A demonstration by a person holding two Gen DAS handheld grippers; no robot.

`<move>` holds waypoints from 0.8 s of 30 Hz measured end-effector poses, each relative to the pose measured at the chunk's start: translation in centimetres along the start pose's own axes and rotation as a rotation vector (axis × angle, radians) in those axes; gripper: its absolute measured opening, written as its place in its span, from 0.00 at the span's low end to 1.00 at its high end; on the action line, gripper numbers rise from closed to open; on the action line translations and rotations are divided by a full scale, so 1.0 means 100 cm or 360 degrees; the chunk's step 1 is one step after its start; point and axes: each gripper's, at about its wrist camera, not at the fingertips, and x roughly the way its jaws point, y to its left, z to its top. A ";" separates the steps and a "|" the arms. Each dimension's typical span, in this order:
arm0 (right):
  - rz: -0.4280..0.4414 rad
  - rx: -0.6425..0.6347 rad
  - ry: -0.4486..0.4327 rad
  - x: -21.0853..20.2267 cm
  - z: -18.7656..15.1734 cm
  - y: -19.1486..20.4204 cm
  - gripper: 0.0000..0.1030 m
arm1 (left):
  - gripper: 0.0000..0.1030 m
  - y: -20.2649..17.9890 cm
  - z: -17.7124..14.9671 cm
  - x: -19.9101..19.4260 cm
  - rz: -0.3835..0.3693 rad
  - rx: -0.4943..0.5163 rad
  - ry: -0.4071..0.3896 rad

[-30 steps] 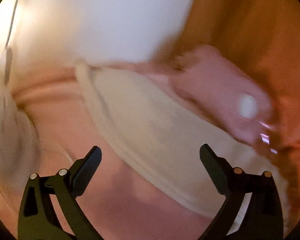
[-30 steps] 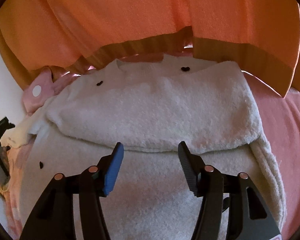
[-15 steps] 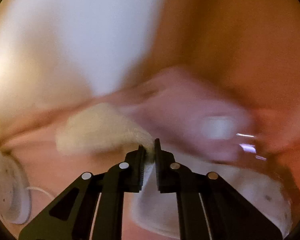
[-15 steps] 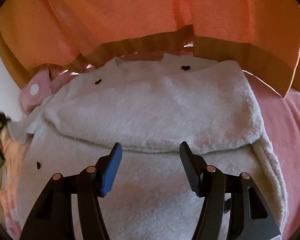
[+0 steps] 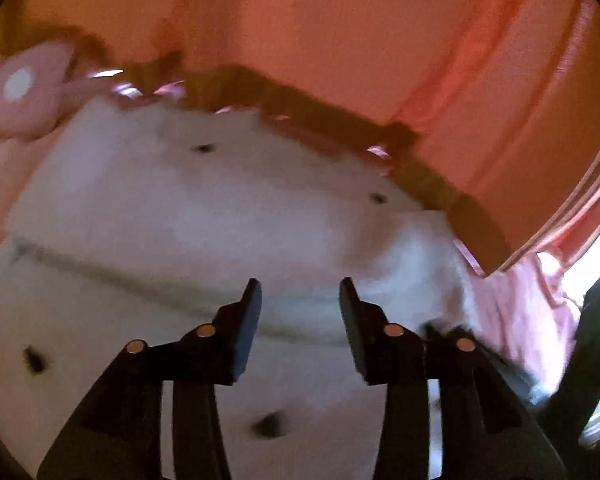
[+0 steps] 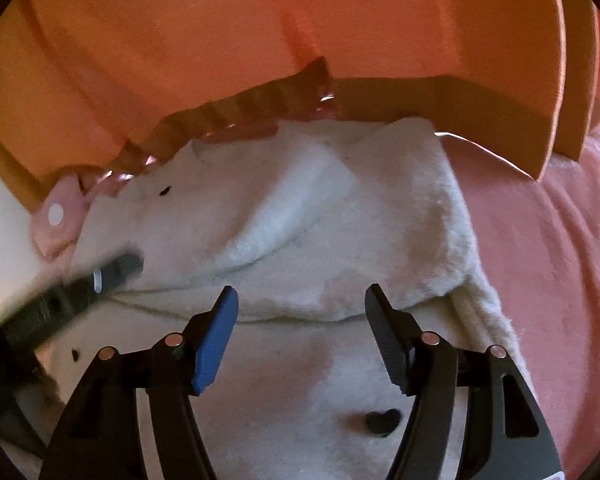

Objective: Fold small clothes

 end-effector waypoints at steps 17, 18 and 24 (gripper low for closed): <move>0.0109 0.0261 0.0011 0.036 0.025 -0.038 0.64 | 0.69 0.197 0.014 -0.022 0.0074 -0.0952 -0.0149; 0.0123 0.0269 0.0005 0.037 0.025 -0.039 0.64 | 0.69 0.201 0.017 -0.022 0.0052 -0.0980 -0.0159; 0.0215 0.0299 -0.0012 0.048 0.030 -0.041 0.64 | 0.57 0.204 0.024 -0.013 0.0109 -0.0930 -0.0148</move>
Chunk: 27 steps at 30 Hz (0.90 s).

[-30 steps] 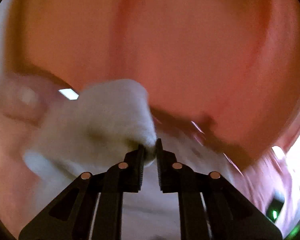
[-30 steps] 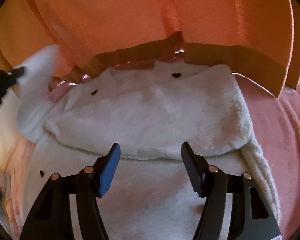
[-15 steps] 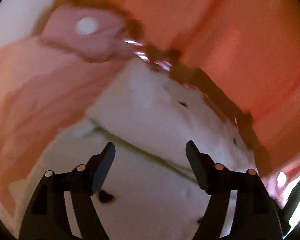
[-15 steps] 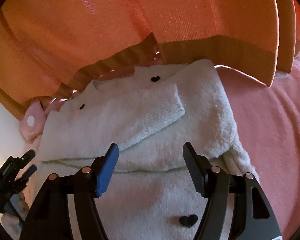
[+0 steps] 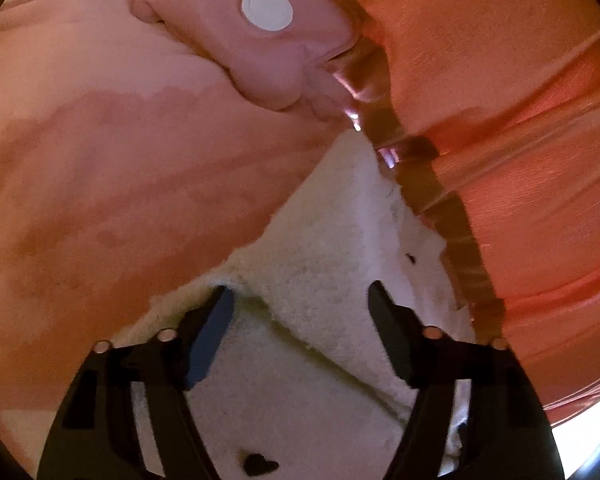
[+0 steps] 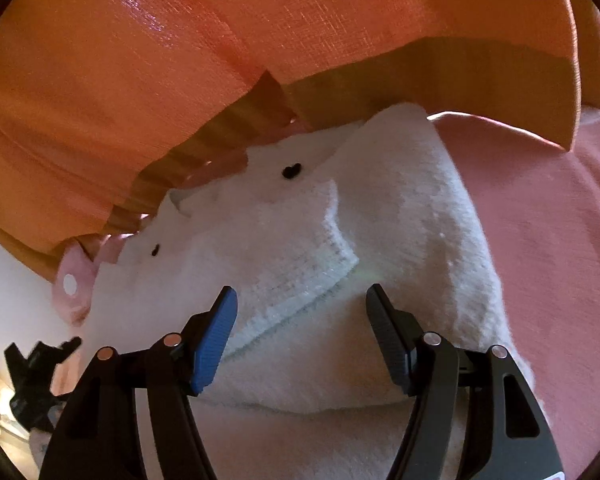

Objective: Fold small clothes

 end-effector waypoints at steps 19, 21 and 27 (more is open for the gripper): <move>-0.0073 -0.0065 0.0045 -0.019 0.002 -0.005 0.09 | 0.16 -0.005 -0.015 0.006 0.0217 0.0231 -0.0004; -0.0003 -0.0188 -0.0120 -0.053 0.013 0.017 0.07 | 0.16 -0.008 -0.018 0.006 0.0251 0.0284 -0.0025; -0.0200 -0.0127 0.0083 -0.014 -0.001 -0.016 0.04 | 0.16 -0.010 -0.021 0.009 0.0280 0.0324 -0.0015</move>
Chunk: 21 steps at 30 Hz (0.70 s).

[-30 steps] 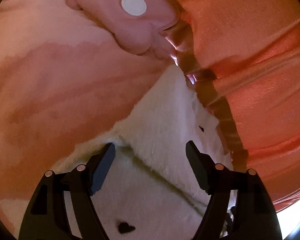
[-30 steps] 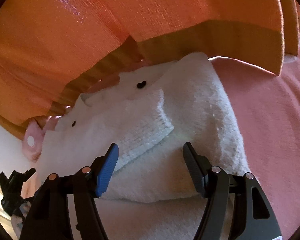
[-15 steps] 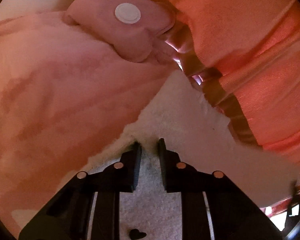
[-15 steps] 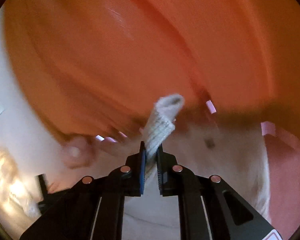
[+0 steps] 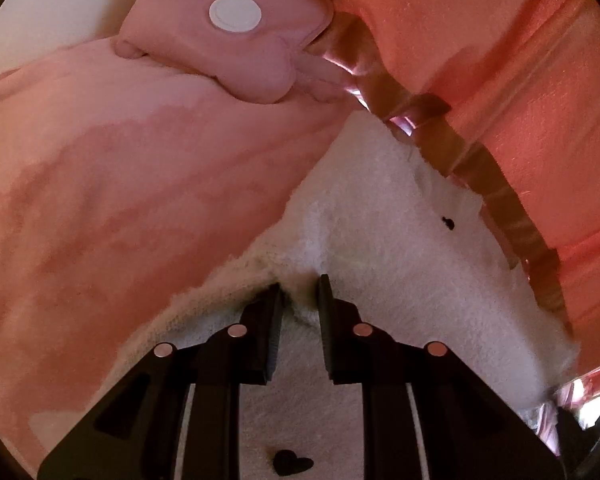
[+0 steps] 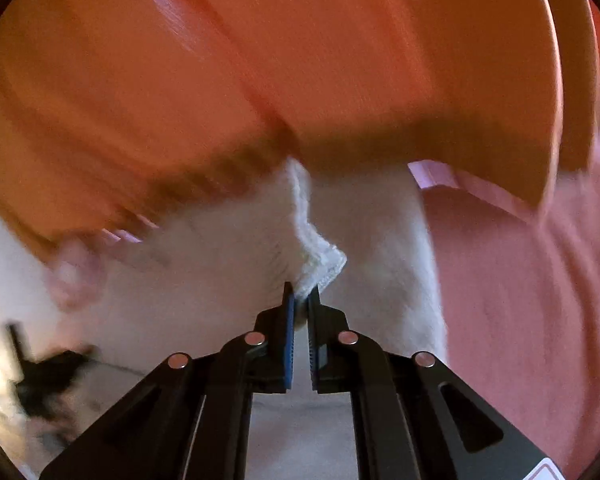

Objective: Fold small clothes

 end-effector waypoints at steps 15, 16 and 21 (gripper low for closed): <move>0.0449 -0.0663 0.0044 -0.009 0.017 0.209 0.32 | 0.18 -0.006 0.002 0.001 0.0065 0.0029 0.0046; 0.0453 -0.0739 0.0097 0.007 0.016 0.233 0.29 | 0.18 -0.004 0.003 0.002 0.0056 0.0017 0.0057; 0.0452 -0.0955 0.0320 0.092 0.004 0.329 0.18 | 0.18 -0.001 0.005 0.003 0.0036 0.0000 0.0091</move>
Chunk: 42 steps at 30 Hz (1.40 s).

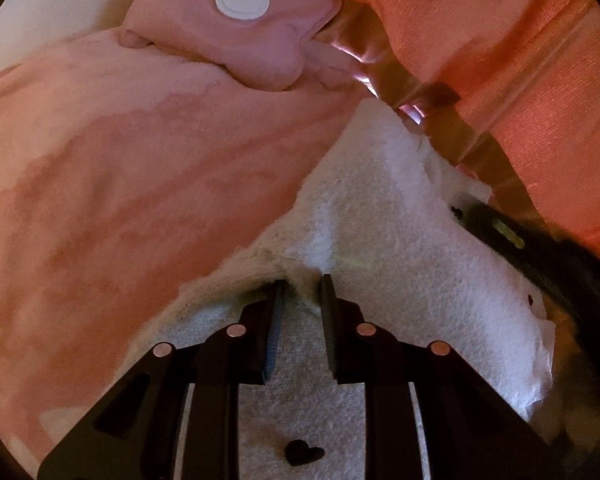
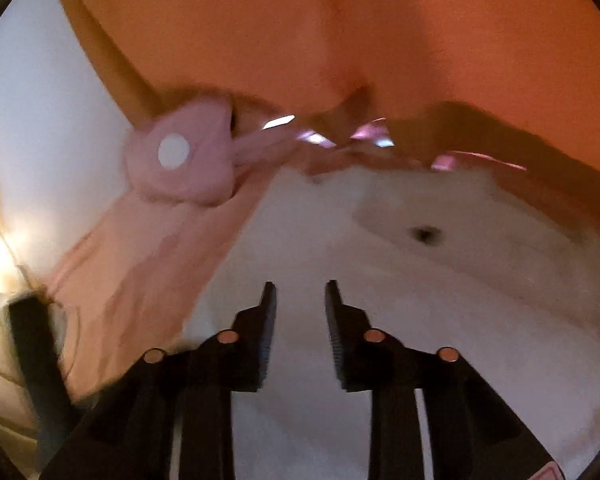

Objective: Fold small clothes

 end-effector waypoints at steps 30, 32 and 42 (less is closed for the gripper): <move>-0.0612 0.0833 -0.0255 -0.211 -0.225 -0.188 0.23 | 0.20 -0.004 0.001 -0.001 0.0019 0.0065 0.0047; -0.0652 0.0920 -0.0339 -0.229 -0.239 -0.204 0.36 | 0.20 -0.003 0.000 -0.001 0.0026 0.0067 0.0042; -0.0327 0.1065 -0.0440 -0.204 -0.228 -0.240 0.50 | 0.21 -0.013 -0.004 0.000 0.0110 0.0152 -0.0011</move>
